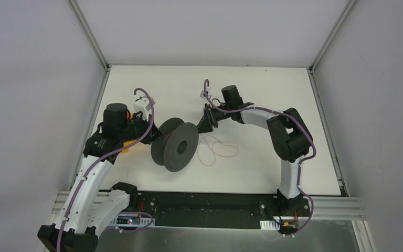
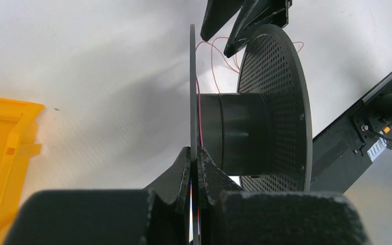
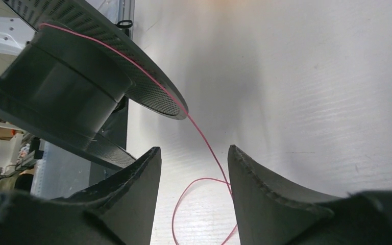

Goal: Wrap the cables

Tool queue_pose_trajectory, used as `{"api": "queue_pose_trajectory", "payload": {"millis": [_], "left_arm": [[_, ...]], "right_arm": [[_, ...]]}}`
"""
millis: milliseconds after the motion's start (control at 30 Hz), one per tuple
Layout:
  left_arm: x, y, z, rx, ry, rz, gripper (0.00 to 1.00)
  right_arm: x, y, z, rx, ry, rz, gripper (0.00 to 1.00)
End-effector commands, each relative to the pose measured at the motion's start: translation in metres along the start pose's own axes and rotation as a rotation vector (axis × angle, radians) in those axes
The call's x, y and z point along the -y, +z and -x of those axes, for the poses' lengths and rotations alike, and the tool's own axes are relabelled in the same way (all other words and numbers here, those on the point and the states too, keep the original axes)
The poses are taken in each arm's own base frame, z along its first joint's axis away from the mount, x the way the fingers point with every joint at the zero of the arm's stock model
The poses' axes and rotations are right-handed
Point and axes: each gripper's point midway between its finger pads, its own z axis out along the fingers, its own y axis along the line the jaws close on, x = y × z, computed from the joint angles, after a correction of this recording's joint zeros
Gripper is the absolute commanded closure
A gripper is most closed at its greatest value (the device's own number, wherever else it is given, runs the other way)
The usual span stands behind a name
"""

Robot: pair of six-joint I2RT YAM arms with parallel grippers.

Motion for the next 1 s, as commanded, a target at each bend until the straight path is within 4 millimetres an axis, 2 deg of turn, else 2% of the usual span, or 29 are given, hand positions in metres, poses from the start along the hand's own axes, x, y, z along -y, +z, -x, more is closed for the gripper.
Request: {"api": "queue_pose_trajectory", "payload": {"millis": [0,167,467,533,633,700,800,900,967], "left_arm": [[0.011,-0.001,0.018,0.076,0.059,-0.07,1.0],[0.013,-0.001,0.017,0.071,0.067,-0.087,1.0],[0.013,0.001,0.015,0.063,0.059,-0.088,1.0],[0.013,0.003,0.015,0.057,0.048,-0.089,1.0],[0.008,0.006,0.013,0.045,0.03,-0.071,1.0],[0.002,0.008,0.013,0.037,0.014,-0.041,1.0],[-0.003,0.015,0.012,0.016,-0.011,-0.024,1.0],[-0.012,0.02,0.012,0.0,-0.026,0.013,1.0],[-0.022,0.022,0.011,-0.005,-0.032,0.068,1.0]], "right_arm": [[-0.003,-0.01,0.016,0.031,-0.134,-0.04,0.45],[-0.001,-0.012,0.02,0.038,-0.135,-0.035,0.41],[-0.007,0.005,-0.001,-0.028,-0.138,0.003,0.44],[-0.006,0.003,0.001,-0.027,-0.145,-0.013,0.52],[-0.006,-0.006,0.012,-0.005,-0.155,-0.057,0.84],[-0.008,-0.016,0.025,0.024,-0.168,-0.108,0.98],[-0.016,-0.029,0.049,0.073,-0.186,-0.201,1.0],[-0.037,-0.041,0.073,0.116,-0.22,-0.245,1.0],[-0.05,-0.047,0.082,0.136,-0.257,-0.264,1.0]]}}
